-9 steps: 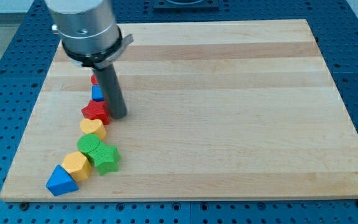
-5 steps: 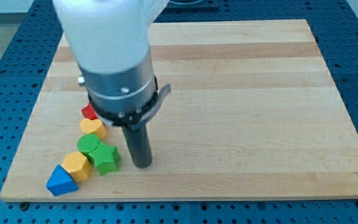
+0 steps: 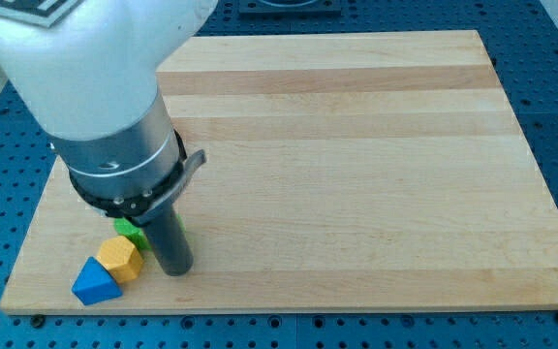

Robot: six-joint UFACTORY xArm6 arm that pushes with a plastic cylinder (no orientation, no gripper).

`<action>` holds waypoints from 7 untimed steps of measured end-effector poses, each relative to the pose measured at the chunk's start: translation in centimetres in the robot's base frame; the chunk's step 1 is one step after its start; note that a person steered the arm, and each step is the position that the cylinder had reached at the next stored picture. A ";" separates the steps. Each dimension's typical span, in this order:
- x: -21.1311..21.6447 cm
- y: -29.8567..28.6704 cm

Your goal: Move the green star along with the yellow heart below the red star

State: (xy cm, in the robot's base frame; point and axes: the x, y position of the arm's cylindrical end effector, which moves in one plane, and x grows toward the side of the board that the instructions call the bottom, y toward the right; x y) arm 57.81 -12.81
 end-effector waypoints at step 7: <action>-5.4 -3.0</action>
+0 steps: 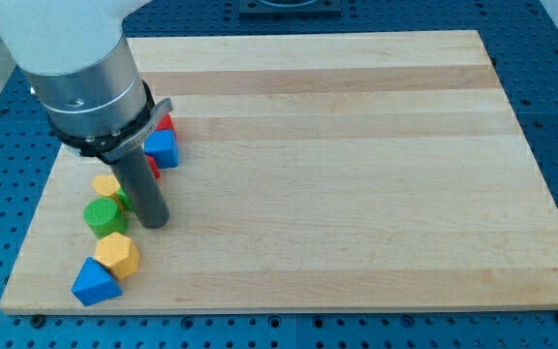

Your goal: Move the green star along with the yellow heart below the red star

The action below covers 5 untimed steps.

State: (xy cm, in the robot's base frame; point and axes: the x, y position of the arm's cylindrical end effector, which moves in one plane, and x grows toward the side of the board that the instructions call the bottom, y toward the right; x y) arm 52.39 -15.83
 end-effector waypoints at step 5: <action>1.3 2.4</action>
